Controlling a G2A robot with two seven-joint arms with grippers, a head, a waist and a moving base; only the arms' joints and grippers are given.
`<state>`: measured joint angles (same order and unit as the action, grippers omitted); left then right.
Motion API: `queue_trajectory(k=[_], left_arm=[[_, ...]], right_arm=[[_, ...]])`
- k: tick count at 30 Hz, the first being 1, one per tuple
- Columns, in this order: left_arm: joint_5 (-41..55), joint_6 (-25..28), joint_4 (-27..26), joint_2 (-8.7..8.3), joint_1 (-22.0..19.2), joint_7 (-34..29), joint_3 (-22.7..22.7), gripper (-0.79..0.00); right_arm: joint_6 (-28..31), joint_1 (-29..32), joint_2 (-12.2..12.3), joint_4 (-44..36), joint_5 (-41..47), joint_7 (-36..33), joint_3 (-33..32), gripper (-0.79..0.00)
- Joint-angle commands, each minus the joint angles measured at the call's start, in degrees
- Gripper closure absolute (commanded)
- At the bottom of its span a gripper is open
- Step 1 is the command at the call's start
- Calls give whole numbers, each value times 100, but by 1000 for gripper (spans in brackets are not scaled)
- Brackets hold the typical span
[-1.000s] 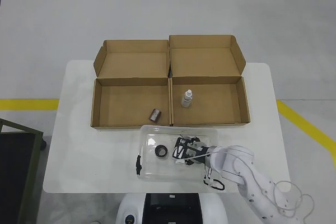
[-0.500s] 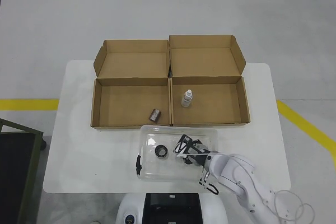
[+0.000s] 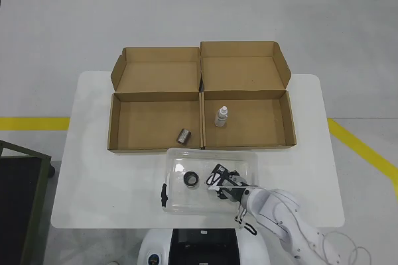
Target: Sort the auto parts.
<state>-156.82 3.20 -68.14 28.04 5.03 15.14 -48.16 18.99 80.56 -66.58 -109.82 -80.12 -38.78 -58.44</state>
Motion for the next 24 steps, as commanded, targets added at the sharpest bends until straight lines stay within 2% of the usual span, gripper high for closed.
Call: queue_trajectory(k=[1, 15, 21, 24], left_arm=[[0, 0, 0, 0, 0, 0, 0, -785], [0, 0, 0, 0, 0, 0, 0, -785], [0, 0, 0, 0, 0, 0, 0, -785], [0, 0, 0, 0, 0, 0, 0, -785]], right_arm=[[-29, -20, -7, 25, -12, 18, 15, -376], [116, -217, -27, 37, -667, -121, 221, -212], [239, -154, -9, -202, -774, -112, 171, -154], [409, -155, 0, -199, -820, -3, 172, -151]])
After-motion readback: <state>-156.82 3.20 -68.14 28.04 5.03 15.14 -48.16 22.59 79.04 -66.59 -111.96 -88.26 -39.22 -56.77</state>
